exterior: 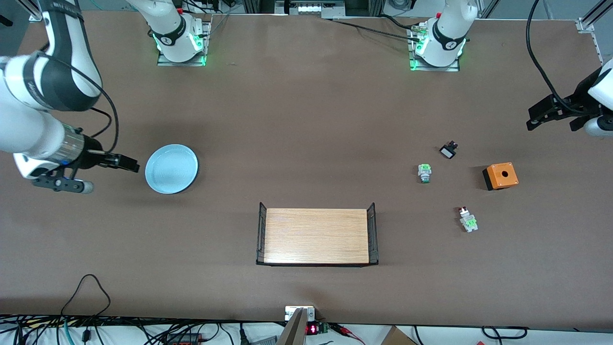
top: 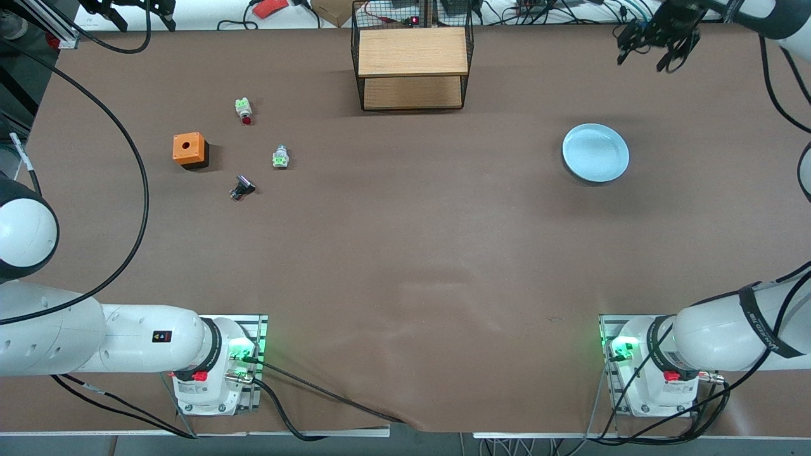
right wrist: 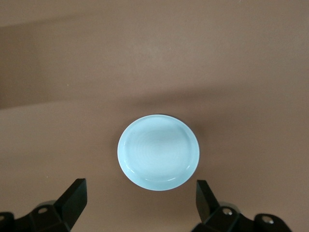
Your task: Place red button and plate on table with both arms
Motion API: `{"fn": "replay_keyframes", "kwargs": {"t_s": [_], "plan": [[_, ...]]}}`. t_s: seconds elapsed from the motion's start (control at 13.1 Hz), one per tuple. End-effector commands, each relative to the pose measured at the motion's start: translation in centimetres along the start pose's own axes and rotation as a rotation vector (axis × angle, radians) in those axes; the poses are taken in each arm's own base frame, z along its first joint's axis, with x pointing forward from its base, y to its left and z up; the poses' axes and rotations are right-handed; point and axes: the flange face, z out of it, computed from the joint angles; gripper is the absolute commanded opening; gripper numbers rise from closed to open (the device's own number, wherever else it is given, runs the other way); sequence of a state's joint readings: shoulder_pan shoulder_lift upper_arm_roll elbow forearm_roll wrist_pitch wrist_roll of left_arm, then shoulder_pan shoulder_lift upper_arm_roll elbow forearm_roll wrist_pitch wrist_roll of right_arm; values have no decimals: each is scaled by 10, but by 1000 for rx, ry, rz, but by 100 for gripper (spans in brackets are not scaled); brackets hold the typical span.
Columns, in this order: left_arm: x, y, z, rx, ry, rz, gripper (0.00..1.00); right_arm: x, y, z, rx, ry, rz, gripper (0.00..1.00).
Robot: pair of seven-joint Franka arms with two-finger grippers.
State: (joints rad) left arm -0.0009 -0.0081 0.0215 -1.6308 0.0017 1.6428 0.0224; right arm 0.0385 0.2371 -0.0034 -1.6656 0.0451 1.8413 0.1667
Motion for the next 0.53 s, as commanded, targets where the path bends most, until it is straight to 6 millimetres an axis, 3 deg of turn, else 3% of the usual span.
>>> {"fn": "replay_keyframes", "kwargs": {"t_s": [0.0, 0.23, 0.46], "plan": [[-6, 1, -6, 29, -1, 12, 100, 5, 5, -44, -77, 38, -16, 100], [-6, 0, -6, 29, -1, 12, 100, 3, 49, -79, -82, -2, 47, 100], [-6, 1, -6, 29, -1, 14, 100, -7, 61, -99, -82, -22, 19, 100]]}}
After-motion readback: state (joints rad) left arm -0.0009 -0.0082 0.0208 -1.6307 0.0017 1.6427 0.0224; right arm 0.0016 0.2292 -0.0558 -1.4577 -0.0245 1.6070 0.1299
